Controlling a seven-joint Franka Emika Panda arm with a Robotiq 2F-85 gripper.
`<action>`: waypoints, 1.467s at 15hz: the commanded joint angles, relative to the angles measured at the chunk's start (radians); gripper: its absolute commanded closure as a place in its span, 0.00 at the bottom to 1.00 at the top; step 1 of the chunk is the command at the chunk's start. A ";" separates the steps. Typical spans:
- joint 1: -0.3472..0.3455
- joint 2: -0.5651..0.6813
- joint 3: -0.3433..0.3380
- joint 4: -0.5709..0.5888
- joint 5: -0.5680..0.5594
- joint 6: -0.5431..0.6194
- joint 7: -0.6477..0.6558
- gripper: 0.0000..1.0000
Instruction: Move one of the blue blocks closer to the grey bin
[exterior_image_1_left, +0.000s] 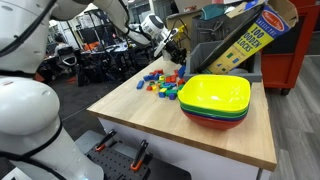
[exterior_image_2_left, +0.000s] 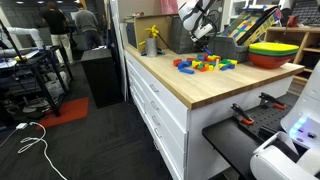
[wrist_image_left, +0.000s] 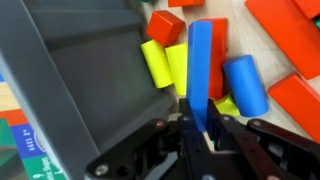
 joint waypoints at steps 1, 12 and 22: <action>0.021 0.056 -0.030 0.073 -0.055 -0.056 0.050 0.96; 0.031 0.057 0.002 0.090 -0.035 -0.174 0.096 0.04; -0.014 -0.081 0.142 0.014 0.285 -0.165 -0.007 0.00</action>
